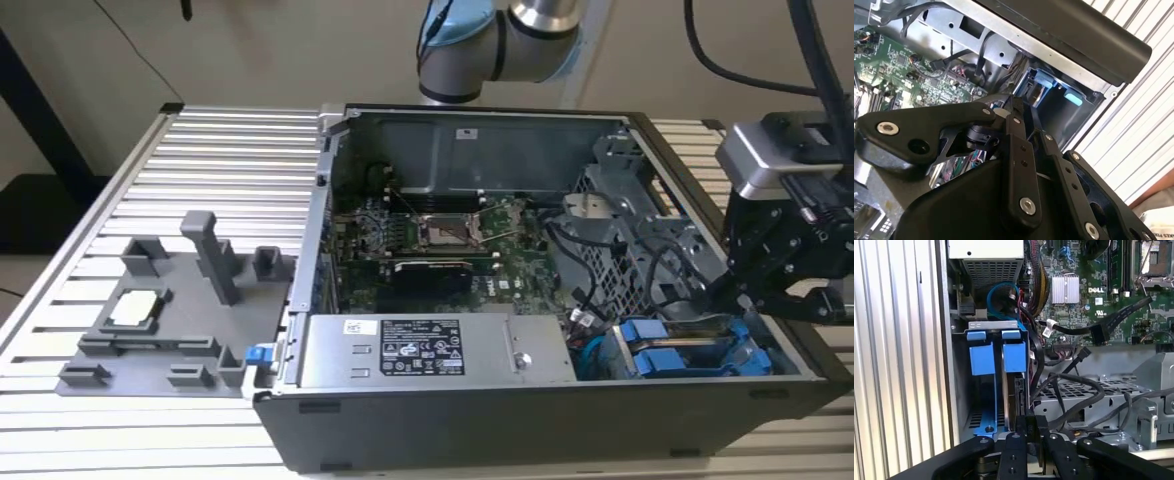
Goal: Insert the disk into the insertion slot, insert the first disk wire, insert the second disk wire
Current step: 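Insert the first disk wire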
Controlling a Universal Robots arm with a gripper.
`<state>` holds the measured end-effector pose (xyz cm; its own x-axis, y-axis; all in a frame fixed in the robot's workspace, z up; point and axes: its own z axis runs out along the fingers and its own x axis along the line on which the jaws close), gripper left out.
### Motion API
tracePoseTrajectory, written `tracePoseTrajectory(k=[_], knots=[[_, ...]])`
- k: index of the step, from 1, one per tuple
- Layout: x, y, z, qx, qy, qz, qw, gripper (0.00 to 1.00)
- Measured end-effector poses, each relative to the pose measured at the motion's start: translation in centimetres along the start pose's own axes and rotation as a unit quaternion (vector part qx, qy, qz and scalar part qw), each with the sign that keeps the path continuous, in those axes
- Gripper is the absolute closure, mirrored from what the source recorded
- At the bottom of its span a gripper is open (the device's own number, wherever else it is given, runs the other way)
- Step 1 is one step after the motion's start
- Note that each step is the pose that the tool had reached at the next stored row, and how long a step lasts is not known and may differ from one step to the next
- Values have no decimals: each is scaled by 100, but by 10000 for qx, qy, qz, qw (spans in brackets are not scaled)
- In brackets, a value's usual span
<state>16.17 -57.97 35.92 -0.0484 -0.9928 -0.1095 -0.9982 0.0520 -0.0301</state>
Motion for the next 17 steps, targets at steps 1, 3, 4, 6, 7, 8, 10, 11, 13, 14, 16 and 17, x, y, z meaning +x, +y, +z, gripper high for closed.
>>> tracePoseTrajectory(k=[1, 3, 4, 6, 7, 8, 10, 11, 13, 14, 16, 17], knots=[[1, -1, 10, -3, 0, 0, 10000, 81], [3, -6, 29, -15, 1, -2, 10000, 81], [4, -11, 37, -25, 1, -5, 10000, 81], [5, -19, 52, -42, 3, -11, 10000, 81], [6, -20, 61, -47, 3, -12, 10000, 81], [7, -22, 70, -50, 4, -14, 10000, 81], [9, -28, 86, -55, 5, -16, 10000, 81], [10, -34, 92, -56, 5, -18, 10000, 81], [11, -48, 103, -57, 5, -21, 10000, 81], [12, -53, 110, -58, 4, -23, 10000, 81], [15, -56, 125, -59, 4, -24, 10000, 81], [18, -56, 132, -59, 5, -25, 10000, 81]])
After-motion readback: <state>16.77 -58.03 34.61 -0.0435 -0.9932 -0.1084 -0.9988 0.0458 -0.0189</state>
